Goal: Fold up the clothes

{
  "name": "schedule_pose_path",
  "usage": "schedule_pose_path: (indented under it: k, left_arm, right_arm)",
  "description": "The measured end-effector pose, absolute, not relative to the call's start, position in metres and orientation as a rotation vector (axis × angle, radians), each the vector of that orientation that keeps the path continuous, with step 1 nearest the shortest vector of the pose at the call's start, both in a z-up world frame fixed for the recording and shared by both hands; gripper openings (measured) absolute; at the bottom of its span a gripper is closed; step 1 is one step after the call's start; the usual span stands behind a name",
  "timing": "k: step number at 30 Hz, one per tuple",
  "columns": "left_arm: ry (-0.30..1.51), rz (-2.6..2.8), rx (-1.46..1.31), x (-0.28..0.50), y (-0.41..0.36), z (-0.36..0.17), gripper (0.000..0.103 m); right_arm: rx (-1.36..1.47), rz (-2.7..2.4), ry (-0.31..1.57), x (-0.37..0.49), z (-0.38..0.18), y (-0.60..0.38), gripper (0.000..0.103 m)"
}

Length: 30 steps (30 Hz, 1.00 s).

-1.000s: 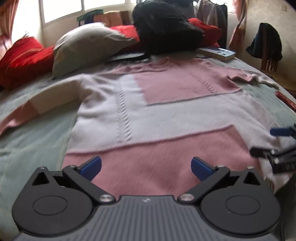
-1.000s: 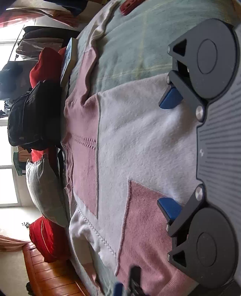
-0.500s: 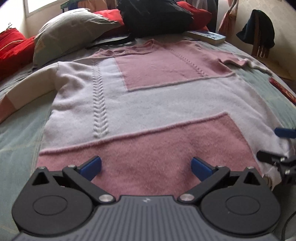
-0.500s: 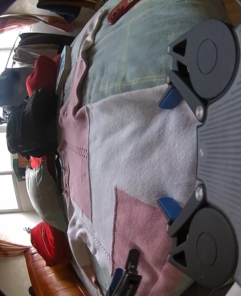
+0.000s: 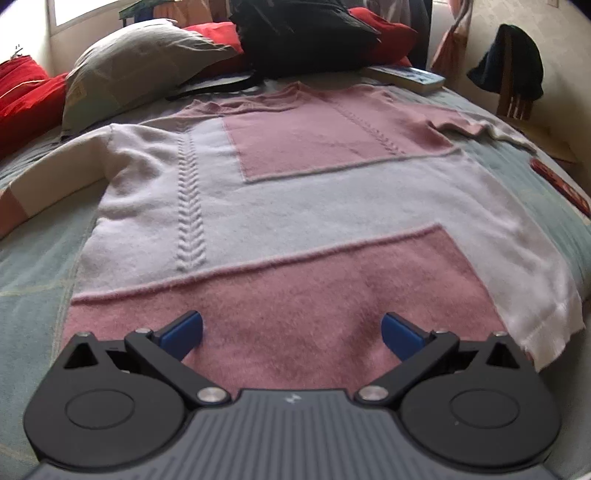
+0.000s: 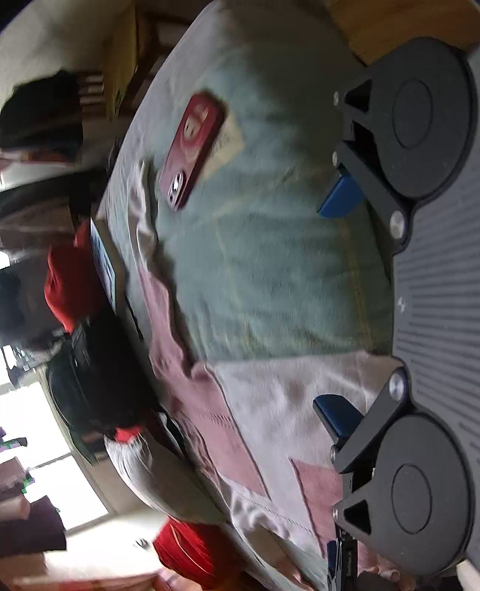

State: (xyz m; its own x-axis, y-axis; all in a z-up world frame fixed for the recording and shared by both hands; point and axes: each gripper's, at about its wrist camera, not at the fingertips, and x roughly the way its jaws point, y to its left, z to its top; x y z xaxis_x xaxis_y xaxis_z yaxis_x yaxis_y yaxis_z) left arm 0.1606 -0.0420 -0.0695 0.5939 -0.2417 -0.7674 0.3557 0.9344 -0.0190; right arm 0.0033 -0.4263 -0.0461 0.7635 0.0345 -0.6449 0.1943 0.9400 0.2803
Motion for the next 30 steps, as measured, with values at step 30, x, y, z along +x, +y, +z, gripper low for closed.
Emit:
schedule_pose_path:
  k: [30]
  left_arm:
    - [0.837, -0.278, 0.005, 0.182, -0.070, -0.062, 0.102]
  right_arm:
    - [0.644, 0.421, 0.754, 0.185, -0.086, -0.424, 0.103]
